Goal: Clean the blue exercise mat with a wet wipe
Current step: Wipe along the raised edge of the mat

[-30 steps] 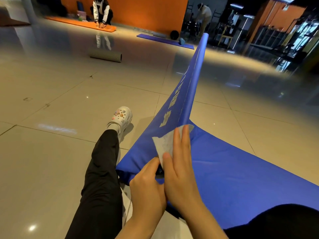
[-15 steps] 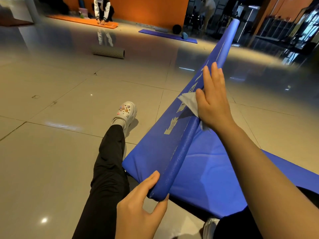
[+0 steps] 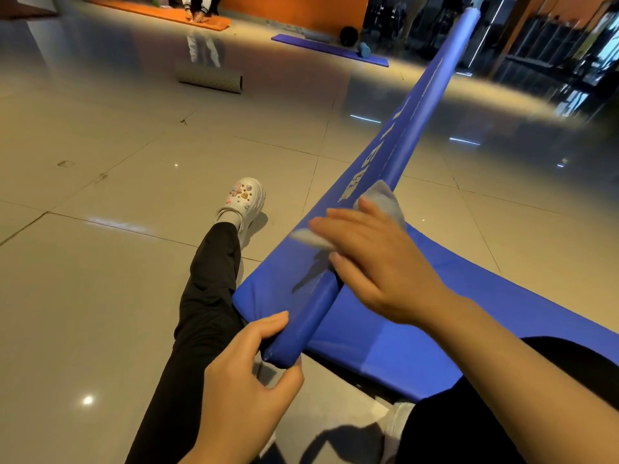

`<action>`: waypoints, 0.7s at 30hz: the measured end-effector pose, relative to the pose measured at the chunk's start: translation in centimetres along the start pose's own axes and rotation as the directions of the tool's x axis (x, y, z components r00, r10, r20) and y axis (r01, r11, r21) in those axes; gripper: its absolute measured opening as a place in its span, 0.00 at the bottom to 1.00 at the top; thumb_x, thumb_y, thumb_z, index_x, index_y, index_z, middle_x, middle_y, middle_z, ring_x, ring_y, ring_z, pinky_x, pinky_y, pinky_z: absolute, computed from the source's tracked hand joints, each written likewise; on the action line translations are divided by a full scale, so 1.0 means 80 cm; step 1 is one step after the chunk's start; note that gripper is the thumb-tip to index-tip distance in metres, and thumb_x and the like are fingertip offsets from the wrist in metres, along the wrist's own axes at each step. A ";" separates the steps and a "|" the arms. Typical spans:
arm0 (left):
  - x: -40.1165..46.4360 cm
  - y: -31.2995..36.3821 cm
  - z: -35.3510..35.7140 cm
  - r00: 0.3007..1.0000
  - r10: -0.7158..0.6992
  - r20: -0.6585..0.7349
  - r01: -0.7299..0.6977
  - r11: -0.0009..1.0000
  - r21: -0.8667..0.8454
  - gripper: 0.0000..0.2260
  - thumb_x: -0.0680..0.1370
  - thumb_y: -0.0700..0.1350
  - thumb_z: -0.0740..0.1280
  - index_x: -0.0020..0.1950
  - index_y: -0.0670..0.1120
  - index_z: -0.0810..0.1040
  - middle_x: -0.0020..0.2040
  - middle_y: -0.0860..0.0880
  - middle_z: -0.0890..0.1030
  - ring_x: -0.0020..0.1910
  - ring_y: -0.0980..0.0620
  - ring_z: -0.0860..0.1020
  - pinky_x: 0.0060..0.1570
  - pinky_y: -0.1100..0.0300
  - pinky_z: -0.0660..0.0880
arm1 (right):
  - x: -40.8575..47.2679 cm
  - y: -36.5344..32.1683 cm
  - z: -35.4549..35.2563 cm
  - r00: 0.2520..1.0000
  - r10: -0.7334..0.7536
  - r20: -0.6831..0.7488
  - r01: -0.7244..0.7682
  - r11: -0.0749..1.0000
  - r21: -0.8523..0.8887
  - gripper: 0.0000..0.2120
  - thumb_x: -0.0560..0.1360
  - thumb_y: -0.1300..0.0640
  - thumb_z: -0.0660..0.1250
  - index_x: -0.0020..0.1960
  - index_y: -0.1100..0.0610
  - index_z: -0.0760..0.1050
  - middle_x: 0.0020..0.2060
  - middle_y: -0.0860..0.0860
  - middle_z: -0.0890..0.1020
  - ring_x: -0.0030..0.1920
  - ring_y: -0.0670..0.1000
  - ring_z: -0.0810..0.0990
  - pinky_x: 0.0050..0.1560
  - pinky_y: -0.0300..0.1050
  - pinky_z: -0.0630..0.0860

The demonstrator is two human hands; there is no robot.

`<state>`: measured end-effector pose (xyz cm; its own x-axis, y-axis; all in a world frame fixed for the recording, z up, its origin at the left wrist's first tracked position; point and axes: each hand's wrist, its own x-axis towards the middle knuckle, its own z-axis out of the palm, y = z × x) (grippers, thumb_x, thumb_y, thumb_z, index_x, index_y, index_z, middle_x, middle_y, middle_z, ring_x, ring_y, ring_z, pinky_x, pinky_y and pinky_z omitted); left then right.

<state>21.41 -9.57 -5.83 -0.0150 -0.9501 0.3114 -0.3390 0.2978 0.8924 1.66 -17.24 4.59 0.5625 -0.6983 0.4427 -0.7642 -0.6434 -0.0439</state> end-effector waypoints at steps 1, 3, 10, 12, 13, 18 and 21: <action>0.001 0.002 -0.006 1.000 -0.006 0.011 0.006 1.000 -0.003 0.22 0.65 0.59 0.67 0.59 0.62 0.76 0.57 0.67 0.78 0.55 0.64 0.79 0.52 0.74 0.73 | 0.007 0.007 -0.007 1.000 0.002 0.012 -0.002 0.999 -0.040 0.20 0.80 0.51 0.54 0.62 0.58 0.78 0.57 0.53 0.82 0.63 0.52 0.75 0.71 0.50 0.59; 0.006 0.008 -0.016 0.998 -0.003 0.061 0.002 1.000 0.018 0.22 0.66 0.62 0.67 0.59 0.63 0.75 0.58 0.68 0.77 0.56 0.64 0.78 0.53 0.73 0.73 | 0.021 0.019 -0.015 1.000 0.014 0.015 -0.012 0.993 -0.120 0.21 0.81 0.48 0.52 0.52 0.58 0.81 0.50 0.53 0.84 0.57 0.54 0.78 0.69 0.46 0.58; 0.081 0.070 0.003 0.966 0.189 0.178 -0.238 0.917 0.320 0.25 0.73 0.66 0.66 0.68 0.60 0.69 0.59 0.65 0.75 0.55 0.63 0.73 0.48 0.72 0.69 | 0.024 0.014 0.020 0.998 0.040 -0.050 -0.043 0.998 -0.054 0.20 0.81 0.51 0.51 0.47 0.57 0.80 0.43 0.50 0.82 0.47 0.52 0.77 0.68 0.51 0.63; 0.094 0.078 0.018 0.971 0.164 0.172 -0.218 0.901 0.374 0.22 0.77 0.57 0.69 0.69 0.54 0.71 0.57 0.57 0.79 0.53 0.57 0.78 0.48 0.64 0.74 | 0.023 0.014 0.015 0.998 0.051 -0.039 -0.051 0.999 0.002 0.19 0.82 0.50 0.51 0.53 0.55 0.80 0.47 0.49 0.83 0.51 0.49 0.77 0.69 0.51 0.63; 0.095 0.076 0.023 0.972 0.174 0.160 -0.225 0.889 0.399 0.22 0.77 0.54 0.71 0.68 0.51 0.73 0.54 0.54 0.82 0.49 0.53 0.80 0.44 0.61 0.76 | 0.022 0.018 0.010 0.999 0.046 -0.017 -0.046 0.999 0.022 0.20 0.82 0.50 0.50 0.56 0.54 0.79 0.50 0.48 0.82 0.54 0.48 0.77 0.69 0.49 0.63; 0.055 0.046 0.020 0.976 0.201 0.083 -0.217 0.914 0.342 0.32 0.75 0.61 0.64 0.77 0.52 0.63 0.52 0.56 0.84 0.40 0.59 0.81 0.33 0.65 0.79 | 0.016 0.048 -0.012 0.998 -0.056 -0.003 0.054 0.983 -0.176 0.24 0.84 0.47 0.47 0.54 0.57 0.80 0.56 0.52 0.82 0.62 0.50 0.73 0.74 0.42 0.52; 0.020 0.031 0.011 0.965 0.231 0.121 -0.260 0.888 0.378 0.29 0.76 0.60 0.60 0.74 0.51 0.66 0.52 0.57 0.84 0.50 0.58 0.77 0.47 0.78 0.69 | 0.019 0.061 -0.017 0.994 -0.104 -0.046 0.086 0.953 -0.292 0.28 0.84 0.48 0.45 0.47 0.59 0.81 0.50 0.54 0.84 0.56 0.55 0.79 0.71 0.47 0.58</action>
<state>19.75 -10.41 -3.39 -0.2069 -0.8596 0.4672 -0.6531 0.4769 0.5882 -1.69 -21.00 6.29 0.6235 -0.6125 0.4859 -0.7718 -0.5812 0.2578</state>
